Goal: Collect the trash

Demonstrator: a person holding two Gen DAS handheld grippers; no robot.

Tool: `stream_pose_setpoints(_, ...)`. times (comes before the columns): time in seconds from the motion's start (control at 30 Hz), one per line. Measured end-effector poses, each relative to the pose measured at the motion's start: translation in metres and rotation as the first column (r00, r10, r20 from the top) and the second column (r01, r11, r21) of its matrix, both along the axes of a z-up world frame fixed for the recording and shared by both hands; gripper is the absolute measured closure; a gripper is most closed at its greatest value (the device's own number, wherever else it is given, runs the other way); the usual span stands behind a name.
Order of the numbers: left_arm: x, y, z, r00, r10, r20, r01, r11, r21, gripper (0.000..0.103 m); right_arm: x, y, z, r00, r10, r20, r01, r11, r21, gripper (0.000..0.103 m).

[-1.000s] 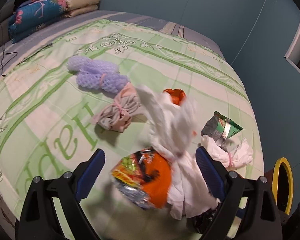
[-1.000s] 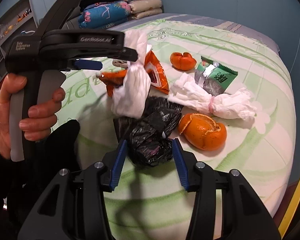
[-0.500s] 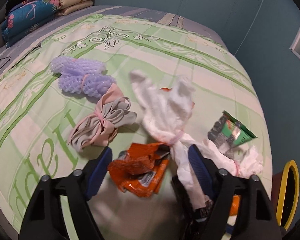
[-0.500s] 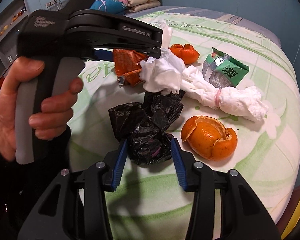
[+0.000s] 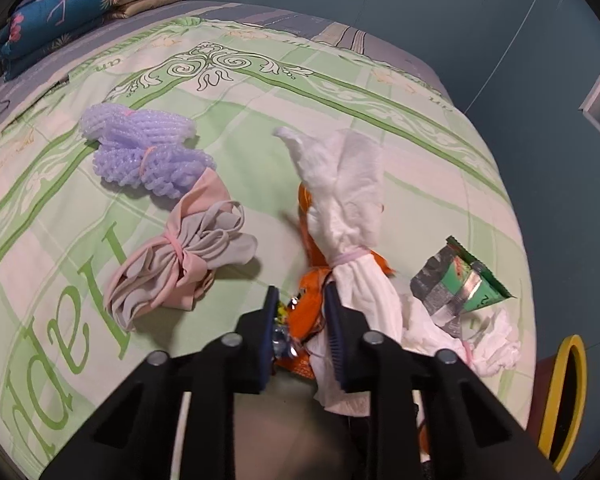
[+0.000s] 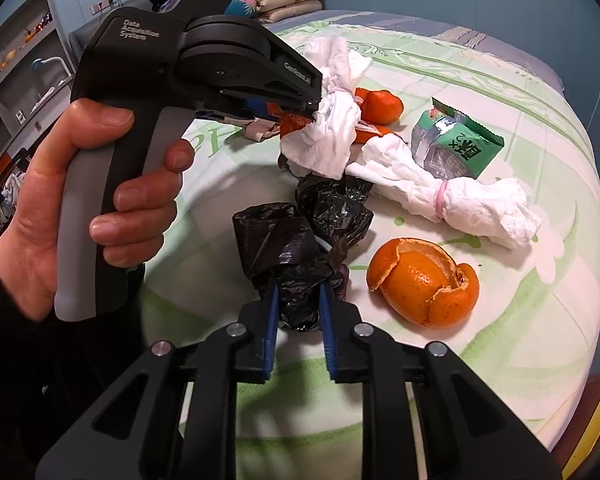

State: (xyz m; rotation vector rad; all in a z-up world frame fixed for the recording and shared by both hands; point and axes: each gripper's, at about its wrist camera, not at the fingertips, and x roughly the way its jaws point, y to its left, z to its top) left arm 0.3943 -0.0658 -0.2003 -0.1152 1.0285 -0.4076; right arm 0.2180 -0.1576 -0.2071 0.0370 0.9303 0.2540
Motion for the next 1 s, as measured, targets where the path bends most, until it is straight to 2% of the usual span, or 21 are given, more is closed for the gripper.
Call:
stream_pose_setpoints(0.2, -0.008, 0.021, 0.008, 1.0, 0.02, 0.005, -0.019, 0.997, -0.076, 0.087, -0.009, 0.004, 0.008, 1.0, 0.007, 0.017, -0.007, 1.0, 0.004, 0.092)
stream_pose_setpoints(0.57, -0.035, 0.068, 0.042, 0.996, 0.061, 0.071, -0.048, 0.984, -0.171, 0.087, -0.029, 0.005, 0.031, 0.998, 0.031, 0.063, -0.032, 0.999, 0.017, 0.093)
stream_pose_setpoints(1.0, -0.084, 0.113, 0.077, 0.981, 0.094, 0.168, -0.07, 0.987, -0.143, 0.087, -0.051, -0.025, 0.06, 0.997, 0.022, 0.075, -0.029, 0.996, 0.087, 0.093)
